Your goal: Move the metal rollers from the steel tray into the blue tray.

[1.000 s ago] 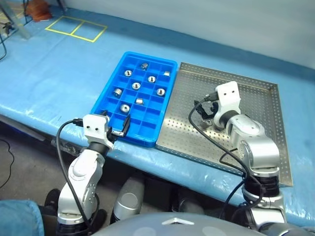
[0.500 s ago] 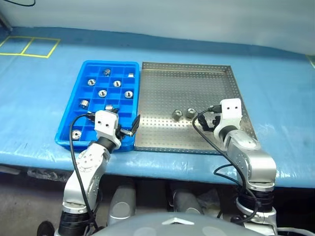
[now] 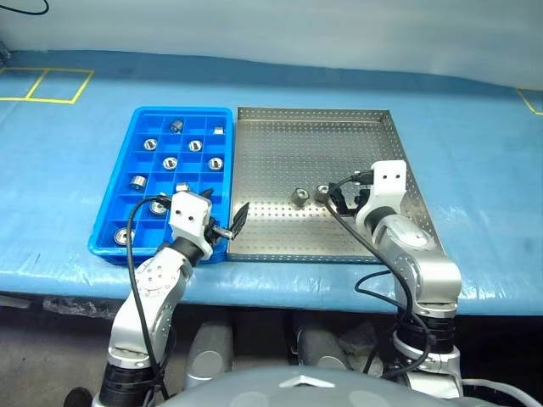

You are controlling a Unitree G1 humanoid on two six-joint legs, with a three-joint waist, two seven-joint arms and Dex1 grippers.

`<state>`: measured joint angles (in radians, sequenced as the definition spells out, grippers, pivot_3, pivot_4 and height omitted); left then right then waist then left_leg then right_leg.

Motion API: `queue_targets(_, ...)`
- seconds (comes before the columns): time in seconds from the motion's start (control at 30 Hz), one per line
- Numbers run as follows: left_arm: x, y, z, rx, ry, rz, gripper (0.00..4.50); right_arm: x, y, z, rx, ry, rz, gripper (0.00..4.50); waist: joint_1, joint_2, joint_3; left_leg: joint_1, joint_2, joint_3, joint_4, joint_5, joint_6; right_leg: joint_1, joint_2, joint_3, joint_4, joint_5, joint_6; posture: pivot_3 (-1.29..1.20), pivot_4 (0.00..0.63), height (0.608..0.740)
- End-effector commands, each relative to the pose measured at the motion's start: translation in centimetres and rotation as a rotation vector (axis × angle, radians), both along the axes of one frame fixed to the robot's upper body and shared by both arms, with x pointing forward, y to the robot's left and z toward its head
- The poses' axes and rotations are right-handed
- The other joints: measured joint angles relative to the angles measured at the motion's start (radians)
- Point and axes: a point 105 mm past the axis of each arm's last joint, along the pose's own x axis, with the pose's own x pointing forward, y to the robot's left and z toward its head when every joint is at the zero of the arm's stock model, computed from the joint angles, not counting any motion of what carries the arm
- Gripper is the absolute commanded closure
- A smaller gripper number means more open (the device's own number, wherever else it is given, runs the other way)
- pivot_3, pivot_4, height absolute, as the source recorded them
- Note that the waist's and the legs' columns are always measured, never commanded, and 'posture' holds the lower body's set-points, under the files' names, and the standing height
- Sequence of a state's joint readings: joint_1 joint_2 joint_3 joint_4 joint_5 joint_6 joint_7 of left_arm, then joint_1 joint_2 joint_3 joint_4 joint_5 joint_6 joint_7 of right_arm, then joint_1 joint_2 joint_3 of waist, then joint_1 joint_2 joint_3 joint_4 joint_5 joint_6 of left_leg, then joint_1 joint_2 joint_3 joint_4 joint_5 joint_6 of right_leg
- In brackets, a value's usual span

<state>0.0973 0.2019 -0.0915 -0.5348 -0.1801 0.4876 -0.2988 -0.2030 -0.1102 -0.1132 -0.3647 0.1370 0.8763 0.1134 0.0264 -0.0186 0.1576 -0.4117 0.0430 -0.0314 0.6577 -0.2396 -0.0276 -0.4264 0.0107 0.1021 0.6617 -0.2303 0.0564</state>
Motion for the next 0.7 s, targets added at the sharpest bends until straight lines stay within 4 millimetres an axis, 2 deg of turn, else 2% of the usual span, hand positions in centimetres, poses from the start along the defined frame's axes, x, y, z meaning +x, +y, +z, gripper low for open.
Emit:
queue_targets(0.03,0.0,-0.6,0.6,-0.022,-0.019,-0.03,0.0,0.8,1.0,0.6,-0.01,-0.052,0.032,0.02,-0.001,0.0,0.0,0.0,0.0,0.0,0.0,0.0,0.0,0.0,0.0,0.0,0.0,0.0,0.0,0.16,0.15,0.74)
queue_targets(0.3,0.0,-0.6,0.6,-0.029,-0.02,-0.024,0.0,2.0,2.6,-0.3,0.016,-0.047,0.07,0.02,-0.002,0.0,0.0,0.0,0.0,0.0,0.0,0.0,0.0,0.0,0.0,0.001,0.0,0.0,0.001,0.17,0.15,0.74)
queue_targets(0.53,0.0,-0.6,0.6,-0.034,-0.023,-0.016,0.0,2.8,1.4,-2.5,-0.001,0.0,0.011,0.02,0.002,0.0,0.0,0.0,0.0,0.001,0.0,0.0,0.0,0.0,0.0,0.001,0.0,0.0,0.001,0.19,0.15,0.74)
queue_targets(0.7,0.0,-0.3,0.6,-0.035,-0.027,0.0,0.0,2.6,1.3,-2.0,0.004,-0.02,0.014,1.58,0.003,0.0,0.0,0.0,0.0,0.001,0.0,0.0,0.0,0.0,0.0,0.002,0.0,0.001,0.001,0.19,0.15,0.74)
